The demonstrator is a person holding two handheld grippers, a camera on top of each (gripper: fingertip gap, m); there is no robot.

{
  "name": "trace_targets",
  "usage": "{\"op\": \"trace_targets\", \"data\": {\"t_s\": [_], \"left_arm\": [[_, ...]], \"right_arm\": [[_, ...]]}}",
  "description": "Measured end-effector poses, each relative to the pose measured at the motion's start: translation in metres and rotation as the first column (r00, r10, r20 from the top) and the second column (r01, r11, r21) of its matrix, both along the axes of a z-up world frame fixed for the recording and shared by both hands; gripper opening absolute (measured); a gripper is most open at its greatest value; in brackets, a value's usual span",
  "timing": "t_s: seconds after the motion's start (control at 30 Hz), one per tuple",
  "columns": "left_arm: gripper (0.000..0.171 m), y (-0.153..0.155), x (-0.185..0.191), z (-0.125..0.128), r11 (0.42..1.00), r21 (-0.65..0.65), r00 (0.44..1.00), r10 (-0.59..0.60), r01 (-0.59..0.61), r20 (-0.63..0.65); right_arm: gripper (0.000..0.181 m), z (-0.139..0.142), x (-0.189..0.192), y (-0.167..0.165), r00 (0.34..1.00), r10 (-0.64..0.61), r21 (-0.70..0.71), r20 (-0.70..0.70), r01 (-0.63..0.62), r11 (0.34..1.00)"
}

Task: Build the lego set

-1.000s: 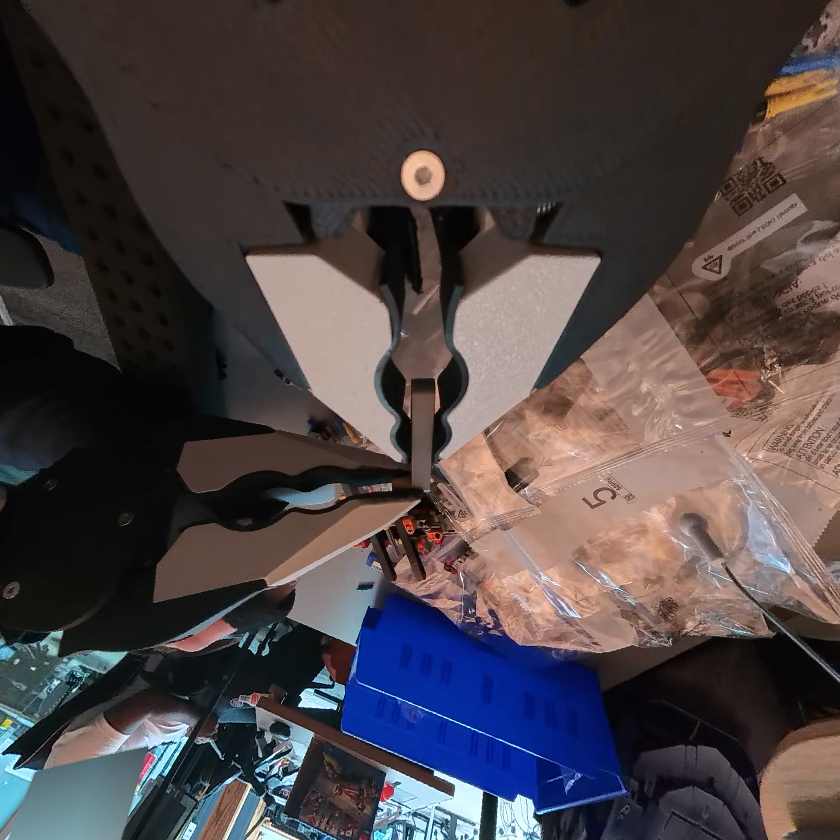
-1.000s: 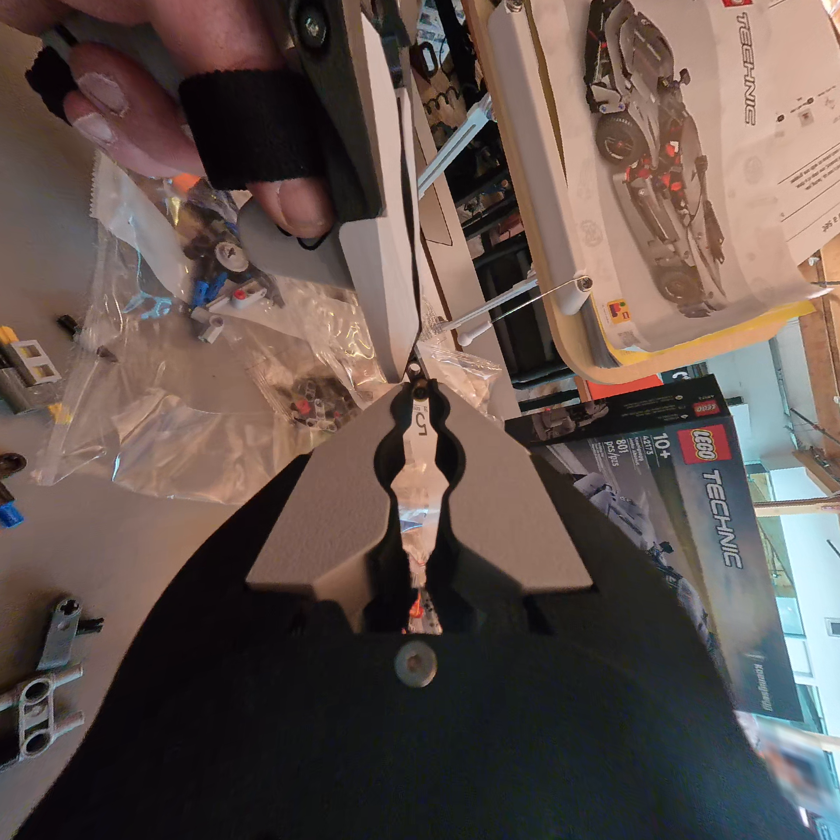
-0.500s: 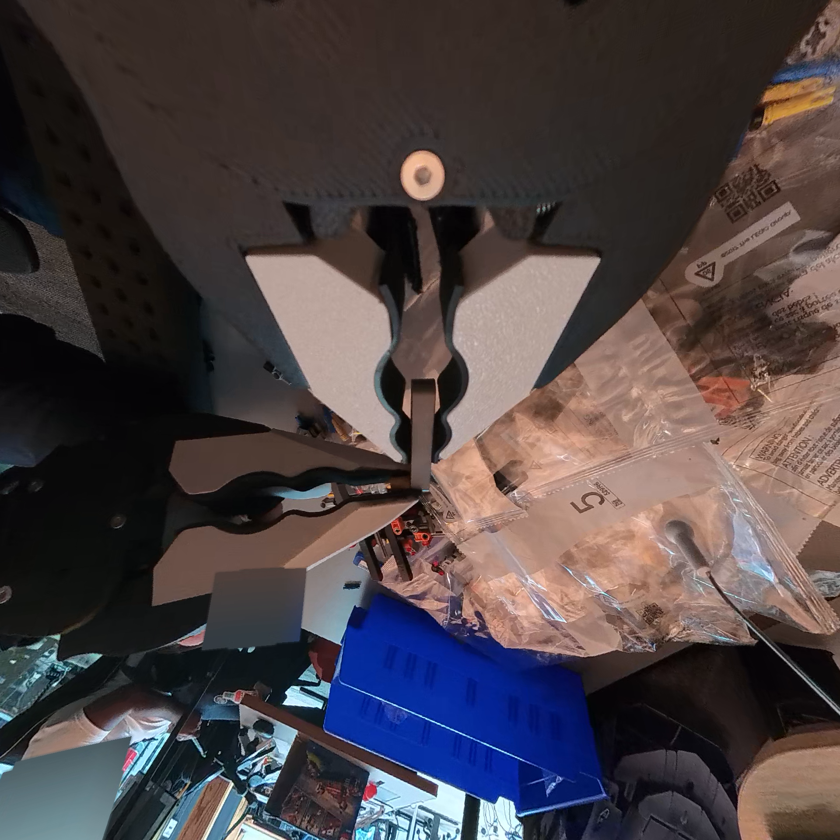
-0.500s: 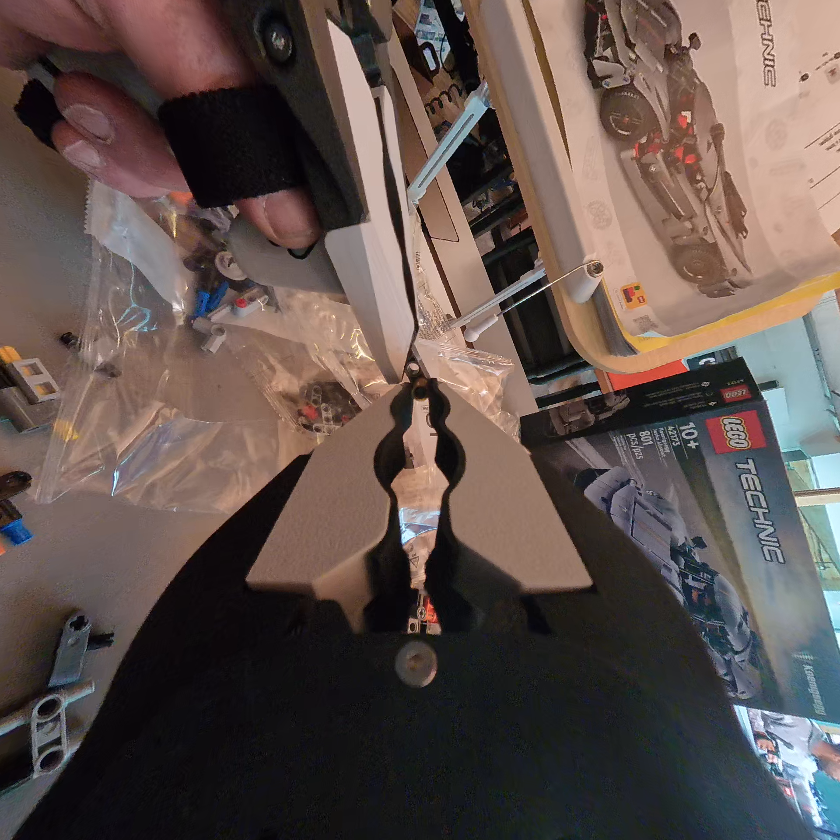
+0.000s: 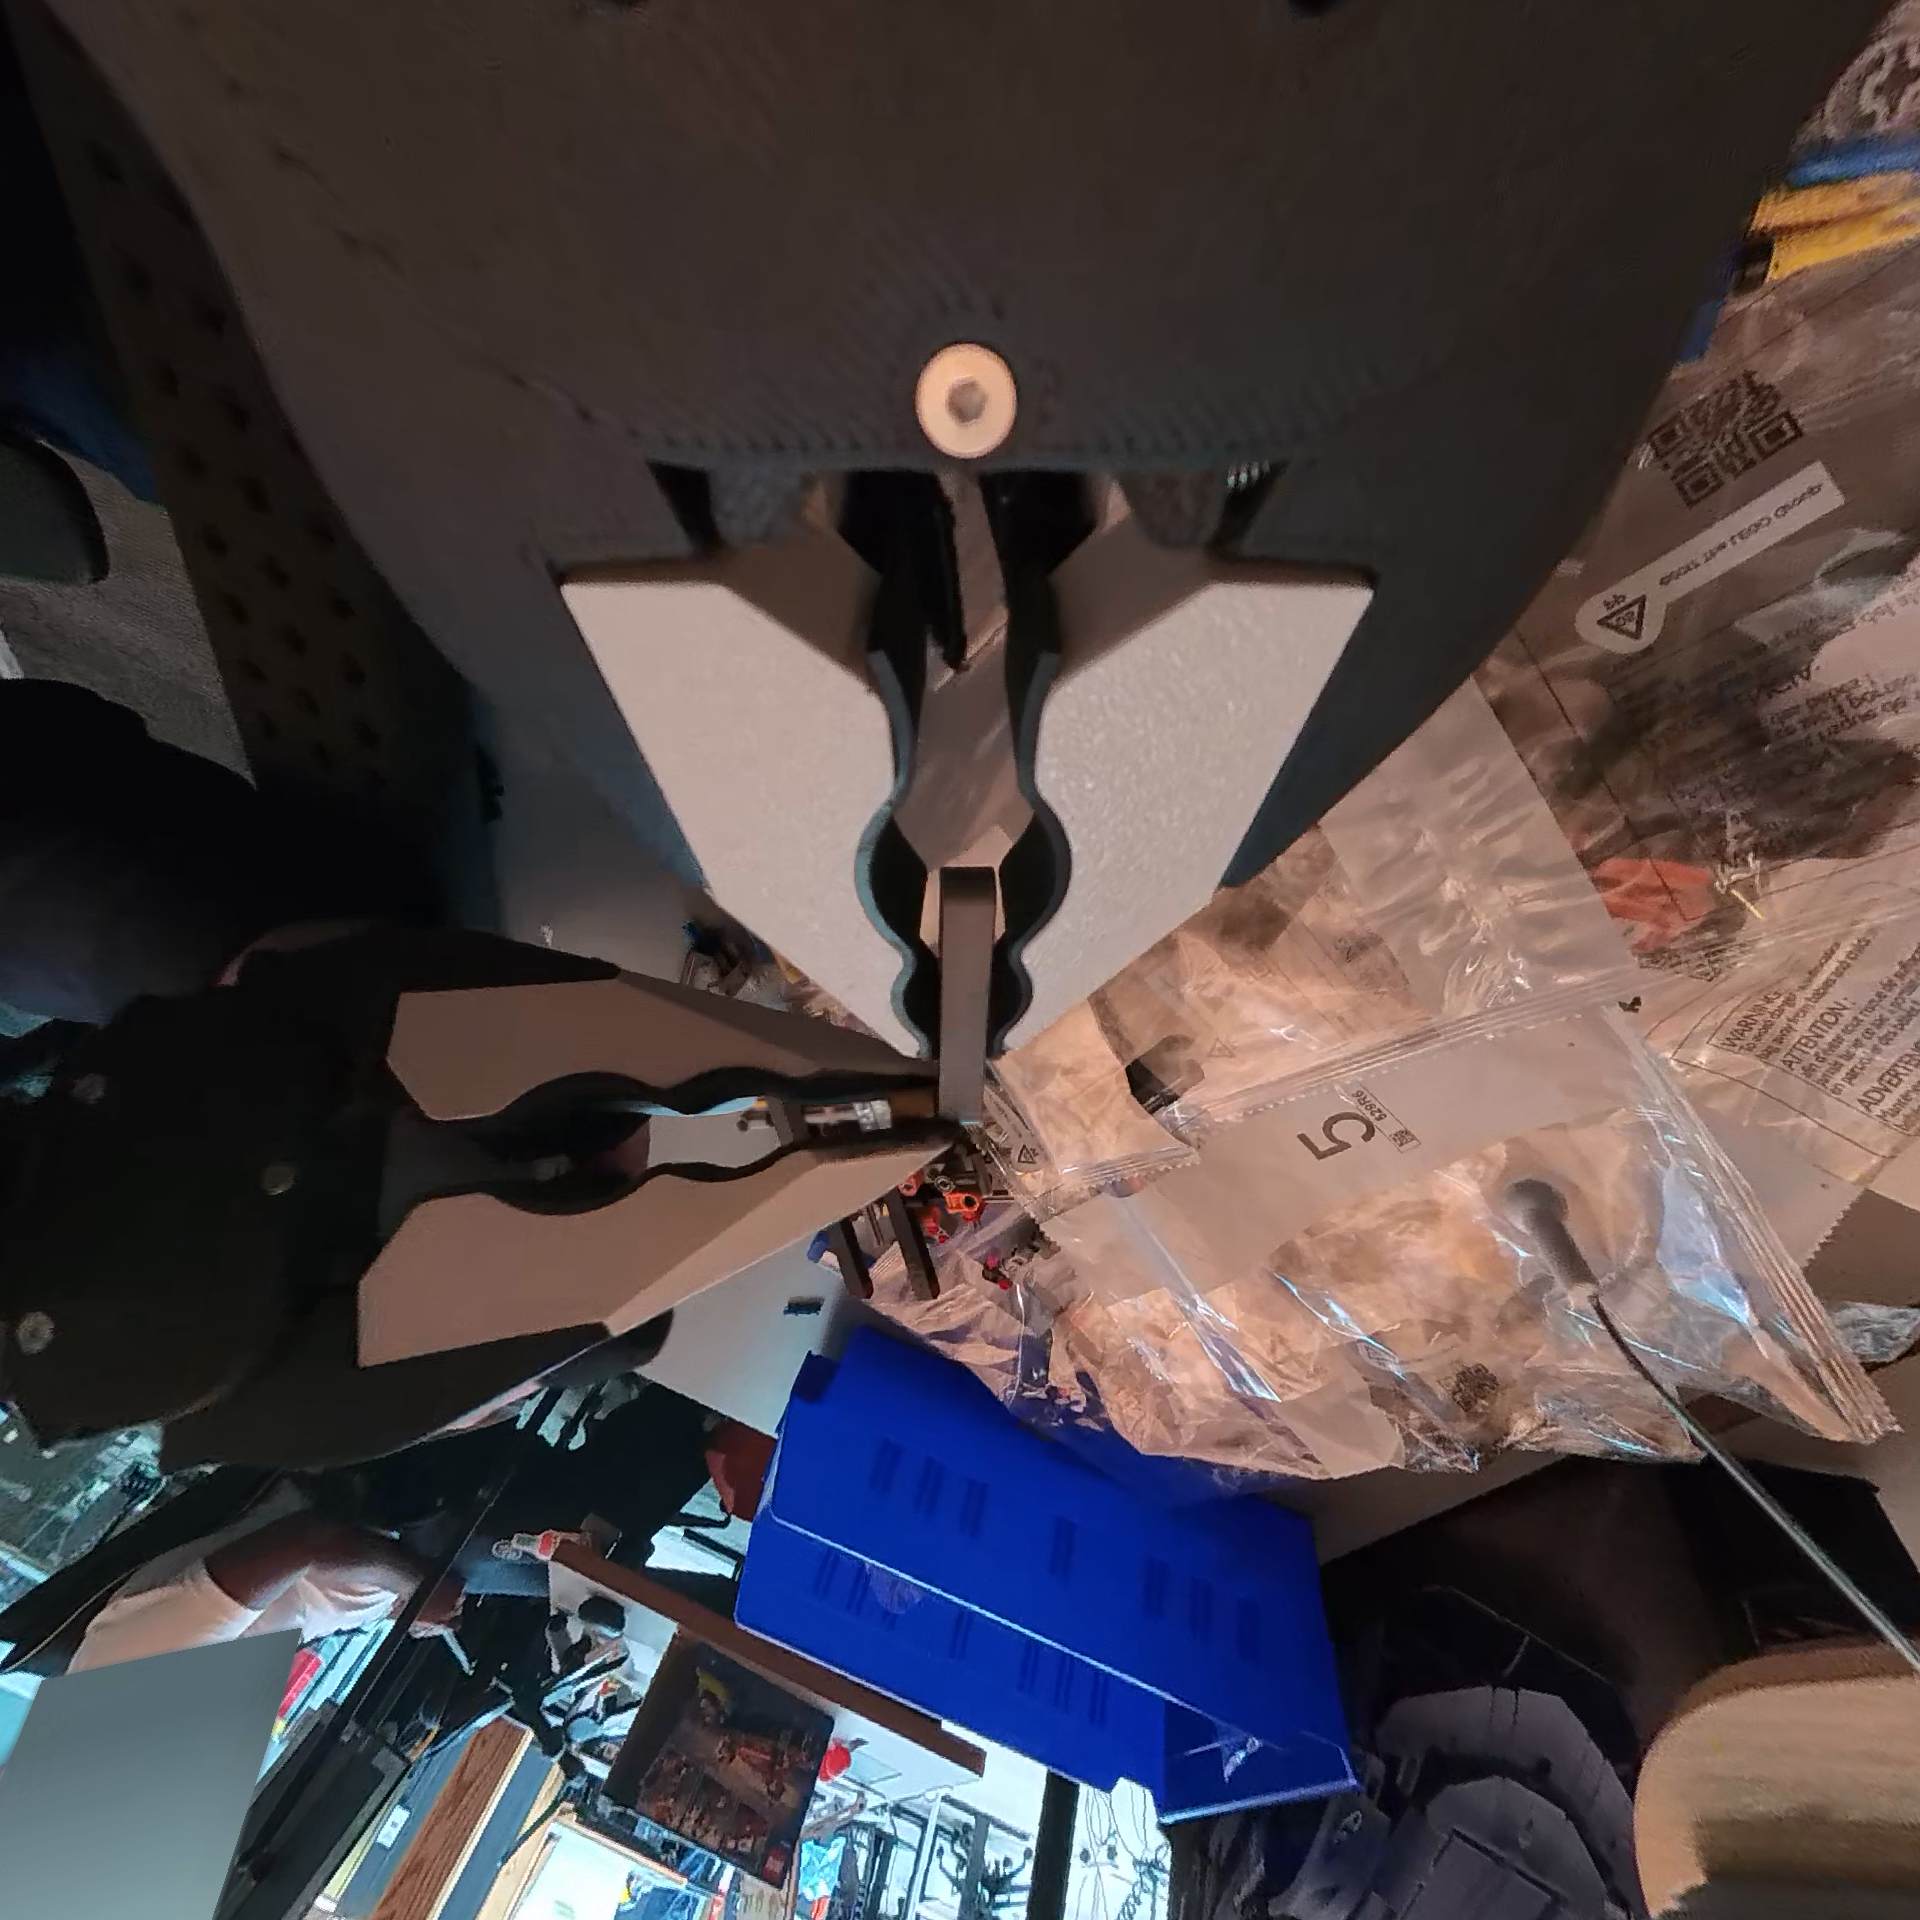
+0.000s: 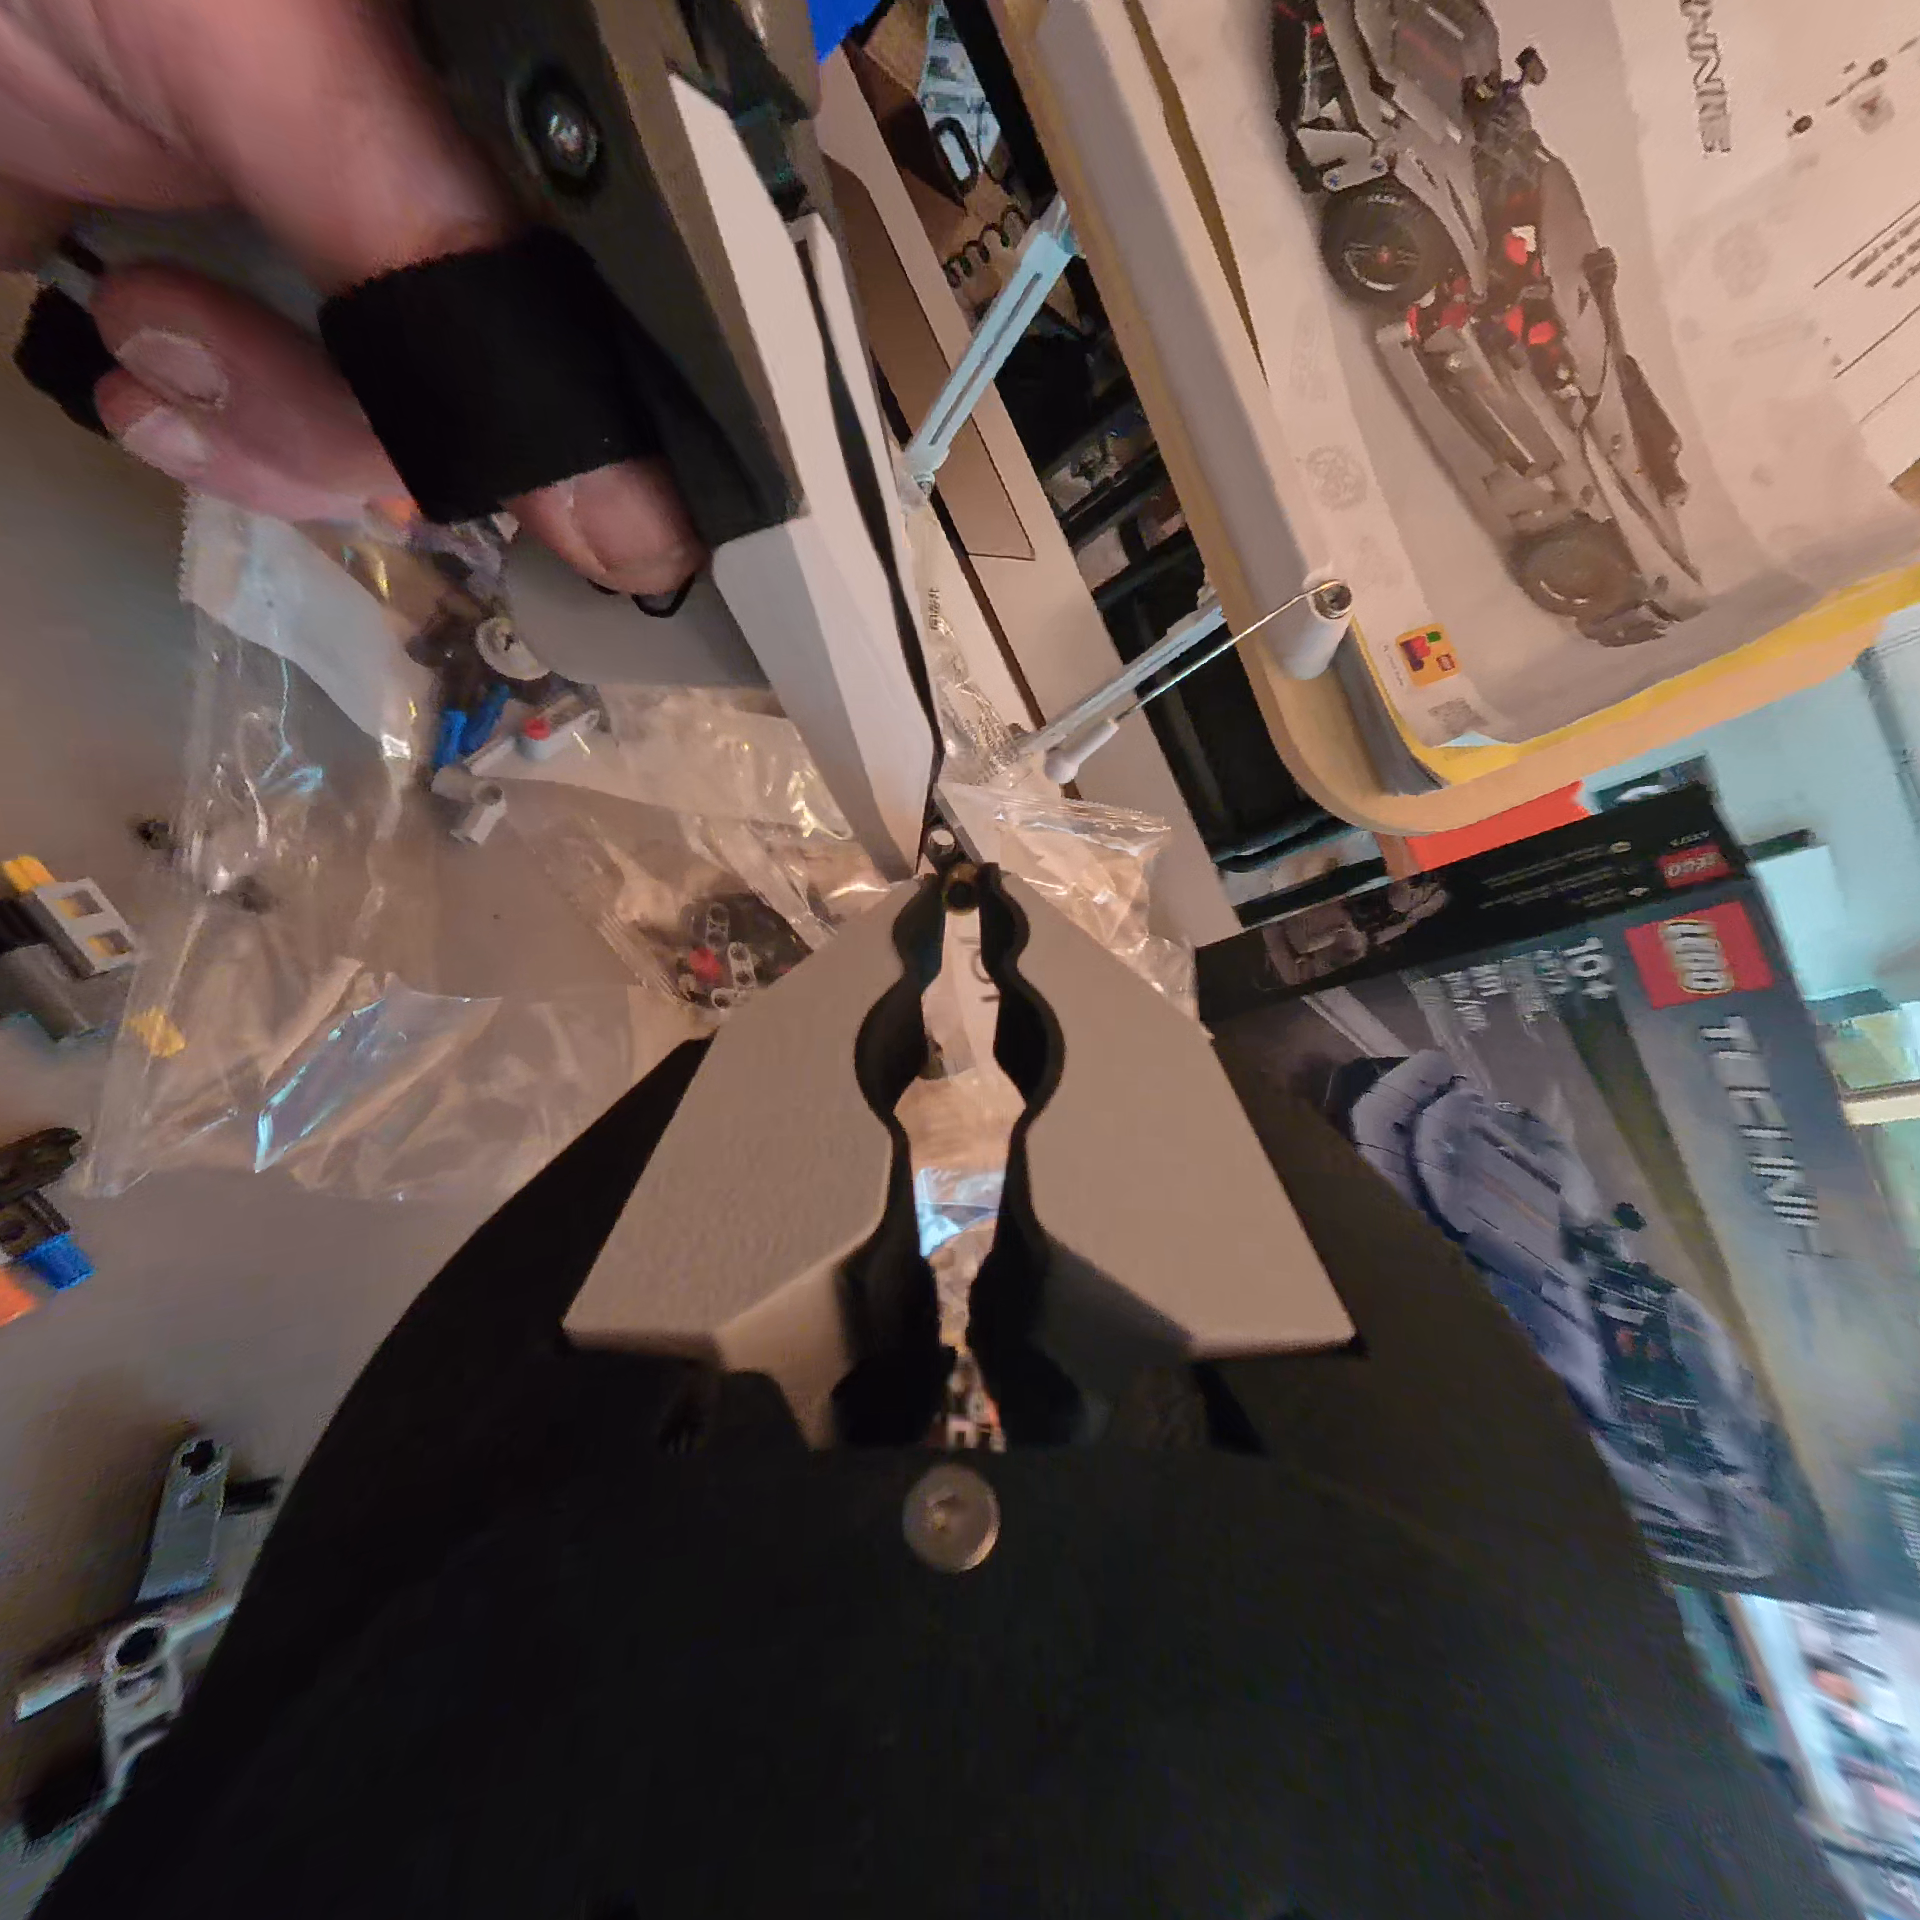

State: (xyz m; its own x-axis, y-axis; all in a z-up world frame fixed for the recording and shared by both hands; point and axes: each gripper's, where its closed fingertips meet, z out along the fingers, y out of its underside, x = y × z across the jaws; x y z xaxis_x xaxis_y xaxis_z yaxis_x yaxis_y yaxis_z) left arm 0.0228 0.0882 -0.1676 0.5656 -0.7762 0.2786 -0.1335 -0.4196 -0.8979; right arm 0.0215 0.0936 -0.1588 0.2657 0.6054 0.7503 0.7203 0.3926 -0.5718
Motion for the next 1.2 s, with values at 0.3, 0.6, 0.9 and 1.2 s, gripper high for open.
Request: {"op": "trace_targets", "data": {"t_s": [0.3, 0.6, 0.9, 1.2], "left_arm": [[0.007, 0.02, -0.023, -0.008, 0.98, -0.085, 0.983, 0.181, -0.181, -0.011], [0.007, 0.015, -0.037, 0.01, 0.994, -0.006, 0.993, 0.112, -0.112, 0.04], [0.006, 0.022, -0.038, -0.001, 0.962, 0.263, 0.977, 0.127, -0.08, -0.17], [0.006, 0.02, -0.031, -0.012, 0.938, 0.346, 0.944, 0.135, -0.024, -0.302]], "right_arm": [[0.004, 0.014, -0.003, -0.01, 1.0, -0.003, 0.12, 0.012, 0.001, 0.993], [0.005, 0.005, 0.008, -0.002, 0.993, 0.062, -0.091, -0.099, -0.071, 0.993], [0.004, -0.017, 0.014, -0.012, 0.971, 0.175, -0.368, -0.162, -0.224, 0.903], [0.004, -0.077, 0.039, -0.05, 0.937, 0.348, -0.666, 0.03, -0.241, 0.706]]}}
